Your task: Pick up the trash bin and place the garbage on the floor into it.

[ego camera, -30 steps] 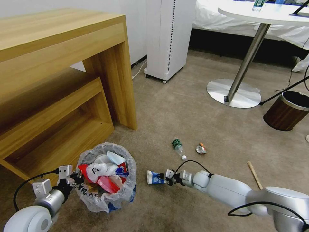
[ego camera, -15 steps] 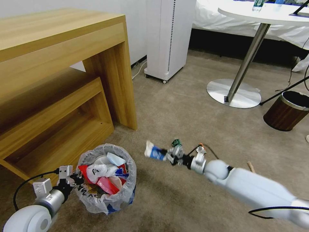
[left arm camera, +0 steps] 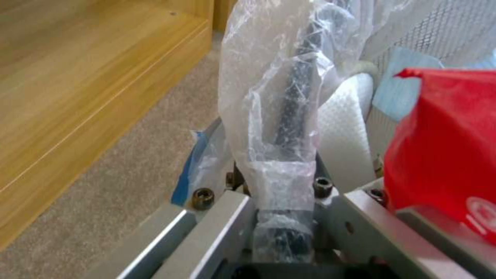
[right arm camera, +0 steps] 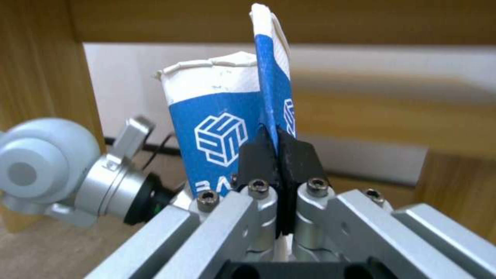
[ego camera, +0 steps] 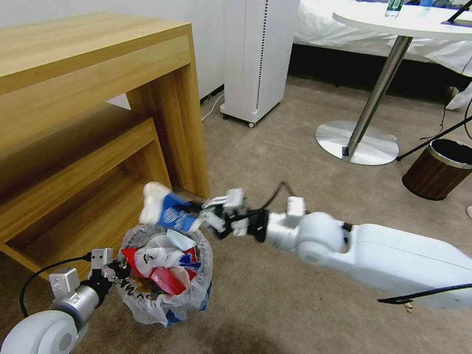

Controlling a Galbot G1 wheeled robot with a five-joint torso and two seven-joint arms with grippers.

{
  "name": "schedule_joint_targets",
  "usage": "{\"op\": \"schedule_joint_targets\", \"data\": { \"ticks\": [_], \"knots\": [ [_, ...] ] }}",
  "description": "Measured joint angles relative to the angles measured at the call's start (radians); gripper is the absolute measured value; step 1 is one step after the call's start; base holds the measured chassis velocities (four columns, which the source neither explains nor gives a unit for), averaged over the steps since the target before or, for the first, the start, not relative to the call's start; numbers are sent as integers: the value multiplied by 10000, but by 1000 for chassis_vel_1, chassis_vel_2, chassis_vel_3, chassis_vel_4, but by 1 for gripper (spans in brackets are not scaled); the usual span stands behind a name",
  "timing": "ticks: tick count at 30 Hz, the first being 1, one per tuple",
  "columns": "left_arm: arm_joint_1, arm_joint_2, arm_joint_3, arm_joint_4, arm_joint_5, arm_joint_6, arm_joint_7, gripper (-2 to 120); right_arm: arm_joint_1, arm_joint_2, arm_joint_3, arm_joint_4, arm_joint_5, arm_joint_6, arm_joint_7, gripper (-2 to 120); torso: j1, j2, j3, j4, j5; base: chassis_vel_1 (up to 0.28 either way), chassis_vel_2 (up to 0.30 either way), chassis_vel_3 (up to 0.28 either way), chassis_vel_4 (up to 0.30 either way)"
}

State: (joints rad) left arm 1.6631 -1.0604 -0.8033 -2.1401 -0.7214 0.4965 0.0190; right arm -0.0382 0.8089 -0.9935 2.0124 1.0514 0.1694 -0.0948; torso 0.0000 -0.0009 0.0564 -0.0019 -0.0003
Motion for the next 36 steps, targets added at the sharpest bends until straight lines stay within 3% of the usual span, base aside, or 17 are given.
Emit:
{"op": "schedule_joint_targets", "data": {
  "ticks": [4, 11, 20, 36],
  "knots": [
    [68, -74, -45, -132, 0, 4, -10, 1, 221, 611, -681, -40, 146, -641, 1214, 0, 0, 0, 0, 0, 1, 0, 0, 0, 0],
    [151, -137, -126, -253, 5, -25, -11, 1, 269, 964, -1204, -91, 65, -1614, 2471, 0, 0, 0, 0, -1, 2, 0, 0, 0, 0],
    [182, -161, -162, -296, -25, -73, -12, 1, -9, 1012, -1382, -272, -134, -2631, 3360, 0, 0, 0, 1, -3, 3, 0, 0, 0, 0],
    [284, -264, -92, -347, 36, -186, 27, 1, 25, 1842, -1613, -1051, 331, -4099, 4875, 0, 0, 0, 0, -1, 2, 0, 0, 0, 0]
  ]
}}
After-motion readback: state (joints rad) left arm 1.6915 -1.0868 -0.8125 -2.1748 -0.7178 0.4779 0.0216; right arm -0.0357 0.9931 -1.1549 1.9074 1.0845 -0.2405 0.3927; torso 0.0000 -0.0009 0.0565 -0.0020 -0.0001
